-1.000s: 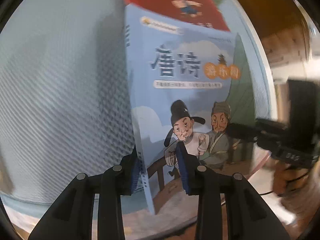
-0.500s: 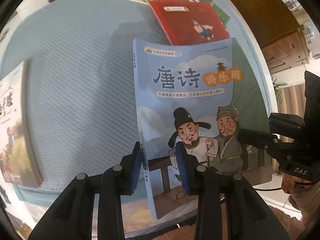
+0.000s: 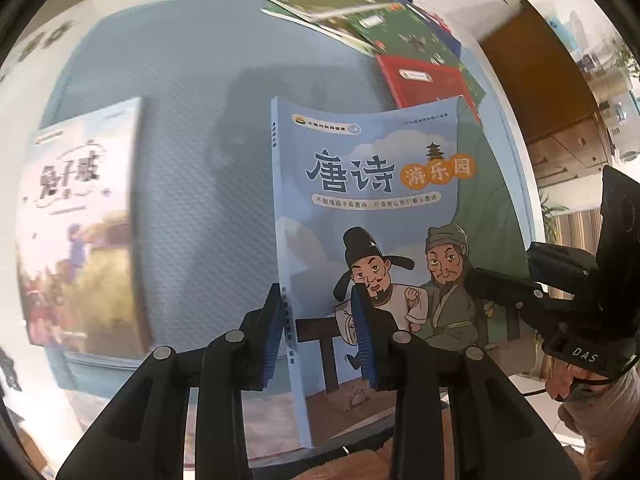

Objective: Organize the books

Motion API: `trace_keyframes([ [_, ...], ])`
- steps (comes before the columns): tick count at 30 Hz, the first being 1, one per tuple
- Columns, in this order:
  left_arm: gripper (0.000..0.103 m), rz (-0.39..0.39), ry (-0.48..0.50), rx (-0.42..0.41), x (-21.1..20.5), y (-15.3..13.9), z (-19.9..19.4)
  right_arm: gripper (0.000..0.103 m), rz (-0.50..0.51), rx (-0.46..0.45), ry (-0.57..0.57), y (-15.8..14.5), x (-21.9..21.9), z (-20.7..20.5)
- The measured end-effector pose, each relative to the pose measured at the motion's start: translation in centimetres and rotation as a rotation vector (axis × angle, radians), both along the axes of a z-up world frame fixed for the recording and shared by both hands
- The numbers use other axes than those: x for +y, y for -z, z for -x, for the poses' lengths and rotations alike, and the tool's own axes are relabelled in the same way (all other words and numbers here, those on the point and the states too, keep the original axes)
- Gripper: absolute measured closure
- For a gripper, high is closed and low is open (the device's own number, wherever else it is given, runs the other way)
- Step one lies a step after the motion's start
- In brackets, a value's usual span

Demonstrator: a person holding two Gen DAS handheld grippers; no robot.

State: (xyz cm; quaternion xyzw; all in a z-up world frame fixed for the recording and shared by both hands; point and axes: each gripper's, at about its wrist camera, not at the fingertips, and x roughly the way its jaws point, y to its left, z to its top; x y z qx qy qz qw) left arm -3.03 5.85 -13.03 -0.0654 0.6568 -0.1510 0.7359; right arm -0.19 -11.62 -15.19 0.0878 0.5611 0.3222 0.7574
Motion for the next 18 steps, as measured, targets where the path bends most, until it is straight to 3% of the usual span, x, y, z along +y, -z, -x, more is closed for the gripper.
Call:
trace_keyframes([
  [18,0.073,-0.028,-0.098,-0.063,14.1,-2.3,-0.5,0.085,-0.032,-0.058,-0.082,-1.3,12.5,-2.6],
])
